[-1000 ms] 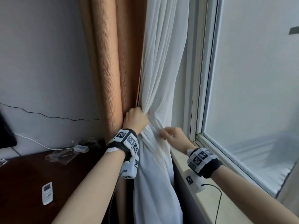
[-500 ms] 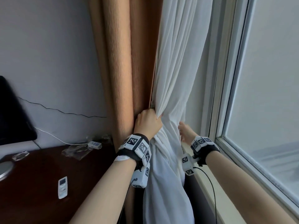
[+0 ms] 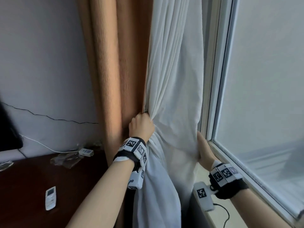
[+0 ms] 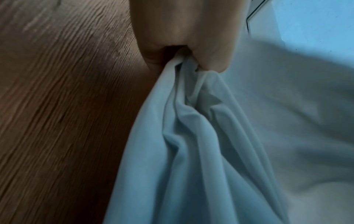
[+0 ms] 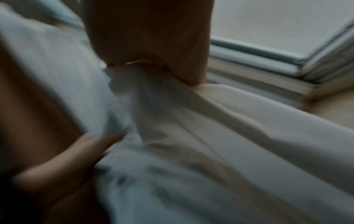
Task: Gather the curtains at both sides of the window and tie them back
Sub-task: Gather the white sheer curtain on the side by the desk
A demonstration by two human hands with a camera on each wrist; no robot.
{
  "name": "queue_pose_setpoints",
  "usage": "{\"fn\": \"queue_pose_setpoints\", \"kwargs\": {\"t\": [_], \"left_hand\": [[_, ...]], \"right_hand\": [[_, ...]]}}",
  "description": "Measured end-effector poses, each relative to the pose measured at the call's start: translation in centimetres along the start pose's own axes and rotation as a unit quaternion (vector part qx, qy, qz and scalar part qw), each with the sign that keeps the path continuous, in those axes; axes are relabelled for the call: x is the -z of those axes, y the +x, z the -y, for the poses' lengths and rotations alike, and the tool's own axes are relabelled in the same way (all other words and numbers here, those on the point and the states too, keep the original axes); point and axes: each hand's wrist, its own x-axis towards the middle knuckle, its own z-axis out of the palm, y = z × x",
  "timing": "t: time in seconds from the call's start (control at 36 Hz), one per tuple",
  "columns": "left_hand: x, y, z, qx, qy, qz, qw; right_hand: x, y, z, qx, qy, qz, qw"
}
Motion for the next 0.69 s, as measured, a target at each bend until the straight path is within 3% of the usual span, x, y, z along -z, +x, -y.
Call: {"fn": "queue_pose_setpoints", "kwargs": {"t": [0.11, 0.19, 0.36, 0.42, 0.47, 0.58, 0.64, 0.69], "left_hand": [[0.0, -0.3, -0.7, 0.015, -0.014, 0.012, 1.000], [0.1, -0.4, -1.1, 0.024, -0.035, 0.033, 0.999], [1.0, -1.0, -1.7, 0.034, -0.091, 0.075, 0.992], [1.3, -1.2, -1.8, 0.044, -0.102, 0.083, 0.990], [1.6, -1.4, -2.0, 0.054, -0.109, 0.081, 0.989], [1.9, -1.9, -1.9, 0.063, -0.114, 0.079, 0.988], [2.1, -2.1, -1.9, 0.062, -0.127, 0.087, 0.986], [2.2, -2.4, -2.2, 0.065, -0.149, 0.092, 0.982]], "right_hand": [[-3.0, -3.1, -1.2, 0.084, -0.152, 0.114, 0.978], [-6.3, -3.5, -2.1, 0.147, -0.200, 0.124, 0.961], [-10.3, -2.2, -1.6, 0.201, -0.303, -0.021, 0.931], [-11.1, -2.2, -1.8, 0.205, -0.399, -0.055, 0.892], [-11.7, -2.6, -1.7, 0.257, -0.476, -0.097, 0.835], [-11.3, -2.9, -1.1, 0.359, -0.480, -0.161, 0.784], [-10.9, -2.3, -1.2, 0.365, -0.475, -0.164, 0.784], [-10.6, -1.6, -1.1, 0.354, -0.435, -0.132, 0.817]]}}
